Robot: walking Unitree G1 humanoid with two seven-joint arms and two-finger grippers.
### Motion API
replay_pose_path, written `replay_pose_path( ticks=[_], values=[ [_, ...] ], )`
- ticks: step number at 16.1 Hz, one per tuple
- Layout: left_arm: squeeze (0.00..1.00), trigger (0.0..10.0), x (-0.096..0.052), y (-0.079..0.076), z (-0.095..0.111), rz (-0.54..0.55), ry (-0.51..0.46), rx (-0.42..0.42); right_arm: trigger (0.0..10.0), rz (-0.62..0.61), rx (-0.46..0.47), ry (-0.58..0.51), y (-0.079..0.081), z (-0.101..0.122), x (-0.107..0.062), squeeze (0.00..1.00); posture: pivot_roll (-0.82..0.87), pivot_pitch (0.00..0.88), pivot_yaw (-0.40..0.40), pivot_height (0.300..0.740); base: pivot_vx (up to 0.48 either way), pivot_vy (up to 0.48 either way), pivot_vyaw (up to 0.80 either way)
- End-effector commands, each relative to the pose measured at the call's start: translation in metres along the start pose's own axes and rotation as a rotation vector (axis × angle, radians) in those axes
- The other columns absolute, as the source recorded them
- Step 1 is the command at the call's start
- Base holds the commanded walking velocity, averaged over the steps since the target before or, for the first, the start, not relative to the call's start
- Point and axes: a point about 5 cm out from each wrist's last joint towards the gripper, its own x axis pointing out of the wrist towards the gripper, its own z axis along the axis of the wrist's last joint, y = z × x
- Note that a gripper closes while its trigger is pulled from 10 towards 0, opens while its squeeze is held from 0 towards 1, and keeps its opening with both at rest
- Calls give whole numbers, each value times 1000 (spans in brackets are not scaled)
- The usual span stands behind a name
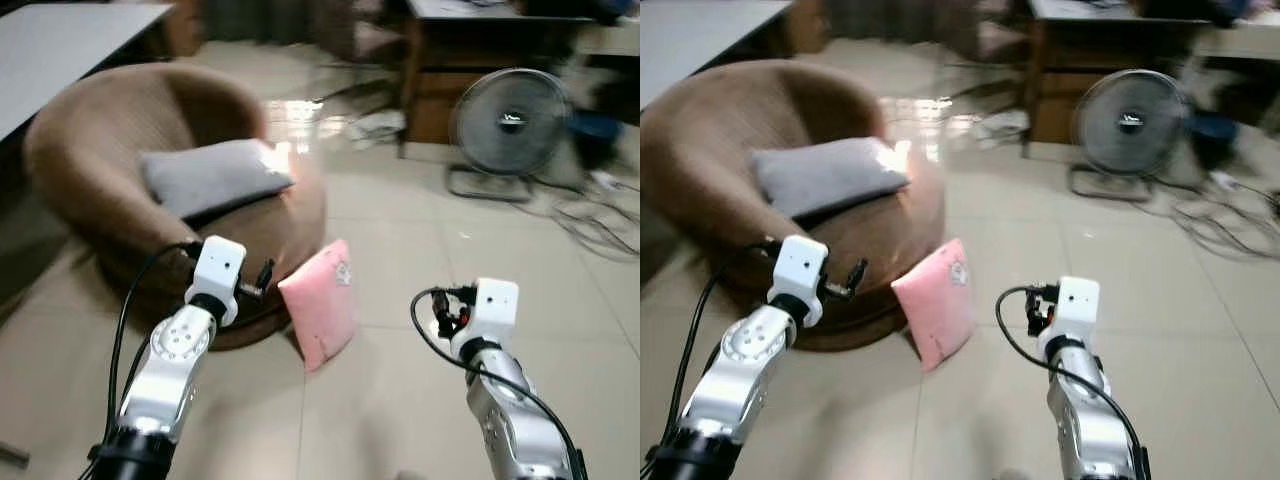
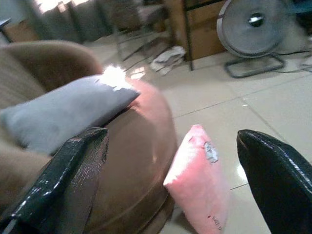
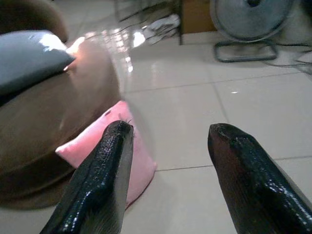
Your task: Move the pillow to the sofa from floor
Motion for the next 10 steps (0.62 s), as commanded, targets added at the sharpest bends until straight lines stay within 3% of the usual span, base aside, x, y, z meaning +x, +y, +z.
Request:
replay_pose_path(
  ticks=[1, 4, 5, 8, 10],
  values=[
    [0, 10000, 3, -5, 5, -16, -19, 6, 10000, -19, -14, -12, -7, 3, -1, 0, -30, 0, 46, 740, 0, 480, -800],
    [0, 10000, 4, -7, 7, -27, -30, 6, 10000, -17, -17, -17, -7, 3, 0, 0, -33, 0, 48, 740, 0, 442, -800],
    [0, 10000, 4, -8, 9, -38, -41, 21, 10000, -17, -19, -18, -7, 4, -1, 0, -34, 0, 49, 740, 0, 0, -800],
    [0, 10000, 5, -11, 13, -36, -70, 31, 10000, -17, -67, -30, -7, 6, -1, 0, -36, 0, 46, 740, 0, -480, -148],
    [0, 10000, 5, -11, 10, -31, -65, -27, 10000, -9, -124, -26, -7, 6, 1, 0, -33, 0, 42, 740, 0, 0, 0]
  ],
)
